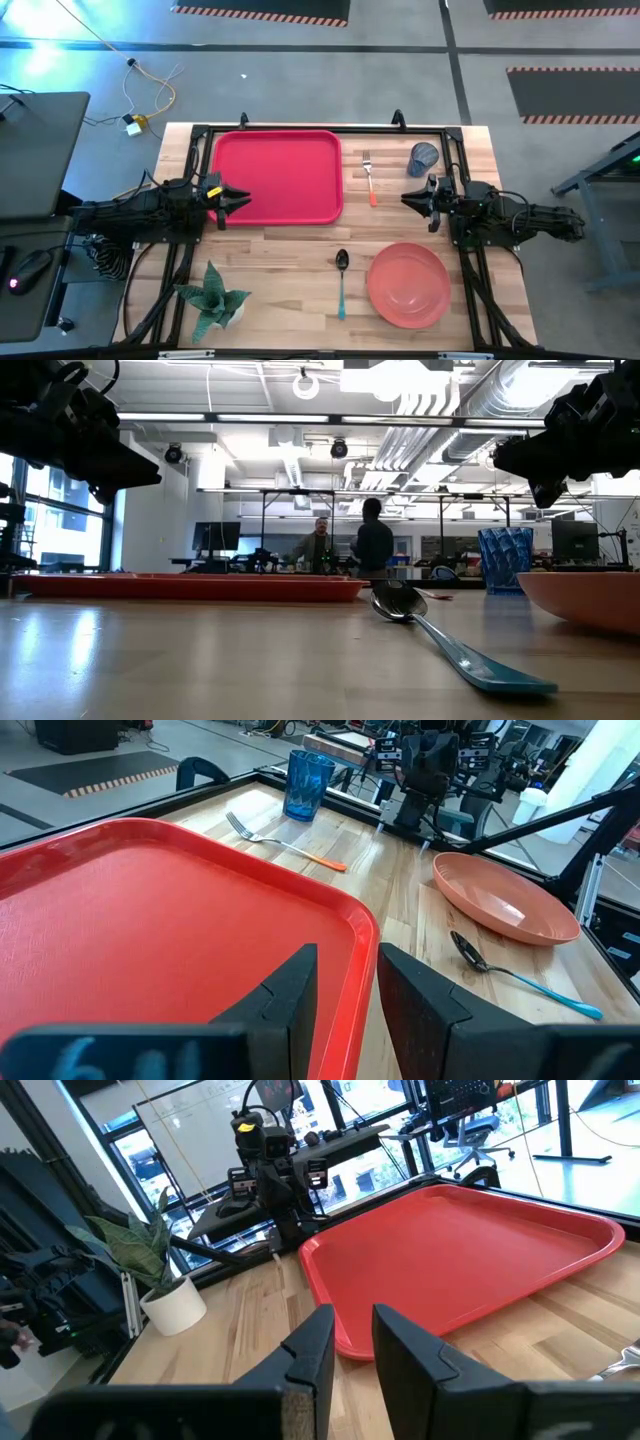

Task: Pick and place plate/cup/fork/spoon on tray

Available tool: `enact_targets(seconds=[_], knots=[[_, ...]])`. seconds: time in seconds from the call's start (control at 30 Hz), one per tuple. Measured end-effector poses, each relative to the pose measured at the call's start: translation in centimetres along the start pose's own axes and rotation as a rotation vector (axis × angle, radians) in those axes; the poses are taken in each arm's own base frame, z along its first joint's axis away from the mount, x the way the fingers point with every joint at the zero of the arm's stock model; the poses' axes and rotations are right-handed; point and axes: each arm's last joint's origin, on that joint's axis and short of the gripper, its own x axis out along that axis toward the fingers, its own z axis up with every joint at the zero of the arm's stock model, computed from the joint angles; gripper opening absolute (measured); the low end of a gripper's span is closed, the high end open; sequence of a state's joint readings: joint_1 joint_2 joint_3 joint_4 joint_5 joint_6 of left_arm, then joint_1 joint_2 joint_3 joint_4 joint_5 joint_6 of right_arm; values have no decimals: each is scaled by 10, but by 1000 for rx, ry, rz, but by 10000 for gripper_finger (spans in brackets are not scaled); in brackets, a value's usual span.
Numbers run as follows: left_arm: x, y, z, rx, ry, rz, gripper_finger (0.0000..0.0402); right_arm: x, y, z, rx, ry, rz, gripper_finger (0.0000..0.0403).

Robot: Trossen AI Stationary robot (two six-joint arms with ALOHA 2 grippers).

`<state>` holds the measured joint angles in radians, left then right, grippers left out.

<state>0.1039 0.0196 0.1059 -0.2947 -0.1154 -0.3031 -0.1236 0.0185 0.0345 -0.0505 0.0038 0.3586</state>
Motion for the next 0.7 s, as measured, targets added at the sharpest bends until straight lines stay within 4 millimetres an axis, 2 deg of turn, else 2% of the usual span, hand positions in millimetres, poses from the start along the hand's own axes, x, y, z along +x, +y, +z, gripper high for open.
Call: enact_targets(seconds=[0.7], knots=[[0,0,0,-9,-1,0,97,0,0,0,0,-1,0,62]])
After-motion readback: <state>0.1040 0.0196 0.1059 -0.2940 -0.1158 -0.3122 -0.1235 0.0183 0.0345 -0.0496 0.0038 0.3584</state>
